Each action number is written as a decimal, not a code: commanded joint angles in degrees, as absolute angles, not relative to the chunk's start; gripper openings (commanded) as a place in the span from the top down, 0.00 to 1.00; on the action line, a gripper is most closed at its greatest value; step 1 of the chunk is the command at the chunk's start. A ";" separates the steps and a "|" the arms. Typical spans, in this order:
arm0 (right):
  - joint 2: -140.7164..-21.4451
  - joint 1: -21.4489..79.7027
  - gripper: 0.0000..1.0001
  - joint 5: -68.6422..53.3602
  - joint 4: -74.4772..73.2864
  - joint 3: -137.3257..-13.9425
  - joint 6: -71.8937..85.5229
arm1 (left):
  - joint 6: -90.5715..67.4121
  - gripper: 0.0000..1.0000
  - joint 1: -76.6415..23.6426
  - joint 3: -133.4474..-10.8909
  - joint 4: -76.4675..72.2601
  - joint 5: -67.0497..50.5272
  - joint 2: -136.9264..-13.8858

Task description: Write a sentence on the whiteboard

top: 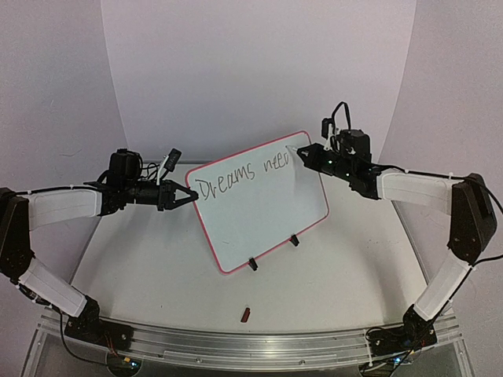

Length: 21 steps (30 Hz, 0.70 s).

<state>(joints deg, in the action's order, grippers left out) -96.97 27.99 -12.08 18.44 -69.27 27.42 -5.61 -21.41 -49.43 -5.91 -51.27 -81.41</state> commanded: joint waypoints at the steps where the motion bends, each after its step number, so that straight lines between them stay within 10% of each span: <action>1: -96.45 27.86 1.00 -11.63 19.51 -68.48 26.85 | 1.49 1.00 -22.59 -49.54 -3.19 -49.44 -81.65; 21: -92.56 27.78 1.00 -9.39 19.26 -61.16 27.42 | 1.50 1.00 -22.59 -49.62 -3.16 -49.35 -81.49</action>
